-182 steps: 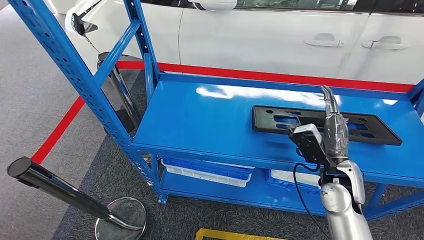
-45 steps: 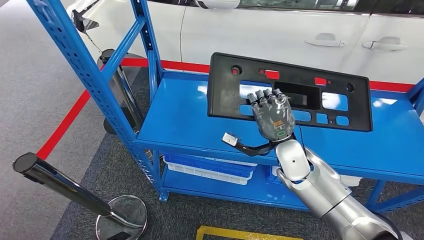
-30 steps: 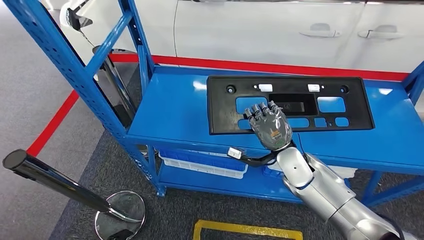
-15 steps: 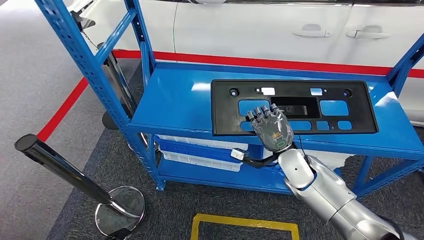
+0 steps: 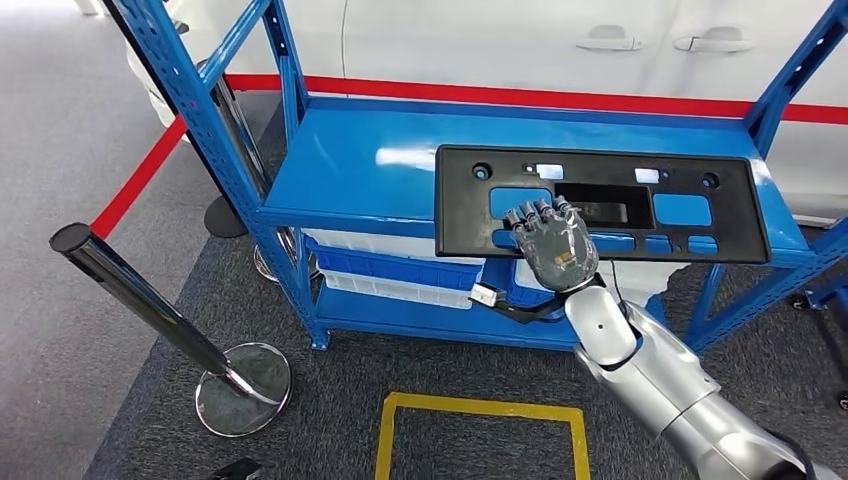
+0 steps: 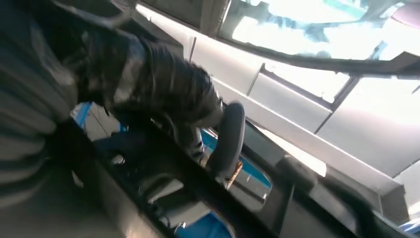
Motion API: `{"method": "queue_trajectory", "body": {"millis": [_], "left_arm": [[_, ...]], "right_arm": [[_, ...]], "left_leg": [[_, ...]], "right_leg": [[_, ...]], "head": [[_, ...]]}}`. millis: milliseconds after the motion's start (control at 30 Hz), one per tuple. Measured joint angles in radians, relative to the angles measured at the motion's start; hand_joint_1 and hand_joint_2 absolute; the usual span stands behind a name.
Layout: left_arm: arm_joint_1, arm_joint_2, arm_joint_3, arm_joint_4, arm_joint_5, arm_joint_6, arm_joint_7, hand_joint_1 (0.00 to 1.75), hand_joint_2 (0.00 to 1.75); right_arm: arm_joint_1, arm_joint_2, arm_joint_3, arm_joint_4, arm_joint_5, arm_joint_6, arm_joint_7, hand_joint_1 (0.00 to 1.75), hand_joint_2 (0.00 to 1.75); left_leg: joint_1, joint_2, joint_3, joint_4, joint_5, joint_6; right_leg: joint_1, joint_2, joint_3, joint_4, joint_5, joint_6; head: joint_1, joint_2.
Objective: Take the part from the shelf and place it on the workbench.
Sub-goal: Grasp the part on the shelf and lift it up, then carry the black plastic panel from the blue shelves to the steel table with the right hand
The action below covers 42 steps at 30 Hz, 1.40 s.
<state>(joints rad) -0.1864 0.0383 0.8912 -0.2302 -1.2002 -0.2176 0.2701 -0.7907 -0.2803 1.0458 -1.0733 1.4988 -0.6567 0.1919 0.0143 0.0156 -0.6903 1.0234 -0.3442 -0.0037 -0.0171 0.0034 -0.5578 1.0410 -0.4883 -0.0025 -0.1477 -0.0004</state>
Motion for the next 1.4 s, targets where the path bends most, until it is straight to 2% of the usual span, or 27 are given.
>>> {"method": "queue_trajectory", "body": {"millis": [33, 100, 167, 200, 267, 300, 367, 433, 500, 533, 600, 667, 700, 733, 800, 867, 900, 933, 1000, 1067, 1167, 1200, 1233, 1267, 1300, 1333, 1400], "left_arm": [[0.008, 0.004, 0.001, 0.000, 0.005, -0.002, -0.003, 0.00, 1.75], [0.022, 0.014, 0.005, 0.001, 0.014, -0.005, -0.009, 0.00, 1.75], [0.030, 0.023, 0.008, 0.001, 0.017, -0.006, -0.014, 0.00, 1.75], [0.032, 0.027, 0.009, 0.001, 0.018, -0.007, -0.015, 0.00, 1.75], [0.034, 0.033, 0.009, 0.001, 0.018, -0.008, -0.016, 0.00, 1.75], [0.035, 0.034, 0.009, 0.001, 0.018, -0.008, -0.016, 0.00, 1.75], [0.035, 0.040, 0.010, 0.001, 0.019, -0.008, -0.016, 0.00, 1.75], [0.036, 0.046, 0.011, 0.001, 0.024, -0.008, -0.013, 0.00, 1.75], [0.039, 0.053, 0.016, 0.001, 0.032, -0.016, -0.009, 0.00, 1.75], [0.040, 0.057, 0.020, 0.001, 0.034, -0.023, -0.008, 0.00, 1.75], [0.043, 0.065, 0.027, 0.002, 0.036, -0.038, -0.007, 0.00, 1.75], [0.046, 0.072, 0.032, 0.002, 0.028, -0.045, -0.009, 0.00, 1.75], [0.047, 0.074, 0.033, 0.002, 0.023, -0.047, -0.010, 0.00, 1.75], [0.047, 0.075, 0.033, 0.002, 0.017, -0.049, -0.011, 0.00, 1.75], [0.047, 0.076, 0.033, 0.002, 0.009, -0.050, -0.012, 0.00, 1.75], [0.047, 0.075, 0.033, 0.002, 0.004, -0.051, -0.013, 0.00, 1.75], [0.047, 0.074, 0.033, 0.002, 0.003, -0.051, -0.014, 0.00, 1.75], [0.047, 0.074, 0.033, 0.002, 0.002, -0.050, -0.015, 0.00, 1.75], [0.048, 0.073, 0.033, 0.002, 0.000, -0.047, -0.017, 0.00, 1.75], [0.051, 0.070, 0.033, 0.002, -0.002, -0.045, -0.017, 0.00, 1.75], [0.052, 0.068, 0.033, 0.002, -0.002, -0.044, -0.019, 0.00, 1.75], [0.052, 0.068, 0.033, 0.002, -0.002, -0.044, -0.020, 0.00, 1.75], [0.052, 0.068, 0.033, 0.002, -0.002, -0.044, -0.021, 0.00, 1.75], [0.052, 0.068, 0.033, 0.002, -0.002, -0.045, -0.022, 0.00, 1.75], [0.052, 0.068, 0.033, 0.002, -0.002, -0.045, -0.023, 0.00, 1.75], [0.051, 0.068, 0.033, 0.002, -0.002, -0.046, -0.023, 0.00, 1.75], [0.047, 0.069, 0.033, 0.002, -0.004, -0.048, -0.024, 0.00, 1.75]], "right_arm": [[-0.001, 0.007, -0.003, 0.000, 0.000, 0.006, 0.000, 1.75, 1.75], [-0.005, 0.026, -0.004, 0.000, 0.000, 0.016, 0.009, 1.75, 1.75], [-0.006, 0.045, -0.002, 0.001, 0.000, 0.024, 0.018, 1.75, 1.75], [-0.006, 0.050, 0.000, 0.001, 0.000, 0.026, 0.021, 1.75, 1.75], [-0.006, 0.057, 0.002, 0.002, 0.000, 0.026, 0.023, 1.75, 1.75], [-0.006, 0.058, 0.003, 0.002, 0.000, 0.025, 0.025, 1.75, 1.75], [-0.006, 0.063, 0.003, 0.002, 0.000, 0.024, 0.029, 1.75, 1.75], [-0.007, 0.071, 0.003, 0.002, 0.000, 0.024, 0.028, 1.75, 1.75], [-0.009, 0.088, 0.003, 0.007, 0.000, 0.024, 0.019, 1.75, 1.75], [-0.012, 0.099, 0.004, 0.013, 0.000, 0.026, 0.016, 1.75, 1.75], [-0.020, 0.123, 0.007, 0.028, 0.000, 0.032, 0.015, 1.75, 1.75], [-0.025, 0.139, 0.009, 0.039, 0.000, 0.038, 0.015, 1.75, 1.75], [-0.025, 0.143, 0.008, 0.042, 0.000, 0.040, 0.013, 1.75, 1.75], [-0.025, 0.145, 0.008, 0.045, 0.000, 0.042, 0.010, 1.75, 1.75], [-0.025, 0.147, 0.002, 0.048, 0.000, 0.044, -0.002, 1.75, 1.75], [-0.024, 0.146, -0.014, 0.049, 0.000, 0.044, -0.015, 1.75, 1.75], [-0.022, 0.143, -0.025, 0.049, 0.000, 0.043, -0.019, 1.75, 1.75], [-0.020, 0.139, -0.035, 0.048, 0.000, 0.043, -0.021, 1.75, 1.75], [-0.015, 0.127, -0.050, 0.046, 0.000, 0.042, -0.021, 1.75, 1.75], [-0.010, 0.118, -0.056, 0.043, 0.000, 0.042, -0.019, 1.75, 1.75], [-0.002, 0.112, -0.057, 0.041, 0.000, 0.042, -0.018, 1.75, 1.75], [0.002, 0.111, -0.057, 0.041, 0.000, 0.043, -0.019, 1.75, 1.75], [0.007, 0.110, -0.057, 0.041, 0.000, 0.044, -0.020, 1.75, 1.75], [0.012, 0.110, -0.057, 0.041, 0.000, 0.045, -0.021, 1.75, 1.75], [0.015, 0.110, -0.058, 0.041, 0.000, 0.046, -0.023, 1.75, 1.75], [0.017, 0.110, -0.058, 0.041, 0.000, 0.047, -0.026, 1.75, 1.75], [0.017, 0.110, -0.063, 0.040, 0.000, 0.050, -0.034, 1.75, 1.75]], "left_leg": [[0.002, -0.002, -0.007, 0.009, -0.017, -0.006], [0.006, -0.006, -0.032, 0.086, -0.109, -0.013], [0.007, -0.008, -0.057, 0.212, -0.203, -0.017], [0.006, -0.009, -0.059, 0.260, -0.218, -0.018], [0.005, -0.010, -0.016, 0.264, -0.187, -0.014], [0.004, -0.011, 0.031, 0.217, -0.163, -0.008], [-0.001, -0.014, 0.145, 0.074, -0.162, 0.005], [-0.008, -0.017, 0.198, -0.013, -0.181, 0.015], [-0.008, -0.014, 0.191, -0.028, -0.163, 0.024], [-0.006, -0.010, 0.186, -0.034, -0.149, 0.030], [-0.001, -0.002, 0.164, -0.044, -0.117, 0.041], [-0.002, 0.001, 0.128, -0.041, -0.090, 0.046], [-0.003, 0.001, 0.109, -0.036, -0.079, 0.046], [-0.003, 0.001, 0.090, -0.032, -0.068, 0.045], [-0.003, -0.001, 0.054, -0.019, -0.049, 0.040], [-0.004, -0.002, 0.026, -0.005, -0.033, 0.032], [-0.005, -0.003, 0.020, -0.001, -0.025, 0.026], [-0.005, -0.003, 0.016, -0.001, -0.016, 0.019], [-0.004, -0.003, 0.014, -0.009, 0.001, 0.006], [-0.001, -0.005, -0.002, 0.012, -0.034, -0.005], [0.001, -0.007, -0.047, 0.171, -0.184, -0.017], [0.002, -0.007, -0.054, 0.231, -0.210, -0.019], [0.002, -0.007, -0.051, 0.270, -0.211, -0.021], [0.003, -0.007, -0.032, 0.279, -0.191, -0.022], [0.004, -0.007, 0.003, 0.255, -0.163, -0.022], [0.005, -0.008, 0.054, 0.200, -0.146, -0.020], [0.001, -0.012, 0.160, 0.060, -0.162, -0.013]], "right_leg": [[-0.001, -0.001, -0.008, -0.006, 0.014, -0.011], [-0.002, 0.000, -0.031, -0.014, 0.043, -0.026], [0.002, 0.003, -0.061, -0.015, 0.068, -0.032], [0.005, 0.003, -0.077, -0.014, 0.080, -0.031], [0.009, 0.001, -0.108, -0.012, 0.102, -0.030], [0.011, 0.000, -0.121, -0.011, 0.114, -0.028], [0.015, -0.002, -0.139, -0.010, 0.133, -0.022], [0.014, -0.005, -0.144, -0.014, 0.153, -0.011], [0.011, -0.004, -0.144, -0.022, 0.172, 0.001], [0.011, -0.003, -0.151, -0.018, 0.162, 0.007], [0.011, -0.002, -0.177, 0.050, 0.082, 0.014], [0.008, -0.002, -0.208, 0.184, -0.018, 0.021], [0.006, -0.003, -0.213, 0.242, -0.037, 0.024], [0.005, -0.003, -0.206, 0.273, -0.032, 0.026], [0.003, -0.003, -0.139, 0.231, 0.010, 0.026], [0.006, -0.006, -0.031, 0.097, 0.003, 0.017], [0.009, -0.006, 0.006, 0.042, -0.010, 0.010], [0.013, -0.007, 0.024, 0.008, -0.023, 0.004], [0.015, -0.006, 0.019, -0.008, -0.008, -0.010], [0.011, -0.007, 0.003, -0.019, 0.019, -0.027], [0.008, -0.004, -0.043, -0.024, 0.062, -0.040], [0.008, -0.004, -0.061, -0.023, 0.075, -0.039], [0.008, -0.003, -0.081, -0.021, 0.089, -0.037], [0.008, -0.003, -0.100, -0.019, 0.102, -0.035], [0.007, -0.003, -0.119, -0.016, 0.114, -0.032], [0.007, -0.003, -0.134, -0.013, 0.125, -0.028], [0.009, -0.004, -0.154, -0.009, 0.145, -0.016]], "head": [[0.000, 0.000], [0.000, 0.000], [-0.001, 0.000], [-0.001, 0.000], [-0.001, 0.000], [-0.001, 0.000], [-0.001, 0.000], [0.000, 0.000], [0.000, 0.000], [0.000, 0.000], [0.000, 0.000], [0.000, 0.000], [0.000, 0.000], [0.000, 0.000], [0.000, 0.000], [0.000, 0.000], [-0.001, 0.000], [-0.001, 0.000], [0.000, 0.000], [0.000, 0.000], [0.000, 0.000], [-0.001, 0.000], [-0.001, 0.000], [-0.001, 0.000], [-0.001, 0.000], [-0.001, 0.000], [-0.001, 0.000]]}}
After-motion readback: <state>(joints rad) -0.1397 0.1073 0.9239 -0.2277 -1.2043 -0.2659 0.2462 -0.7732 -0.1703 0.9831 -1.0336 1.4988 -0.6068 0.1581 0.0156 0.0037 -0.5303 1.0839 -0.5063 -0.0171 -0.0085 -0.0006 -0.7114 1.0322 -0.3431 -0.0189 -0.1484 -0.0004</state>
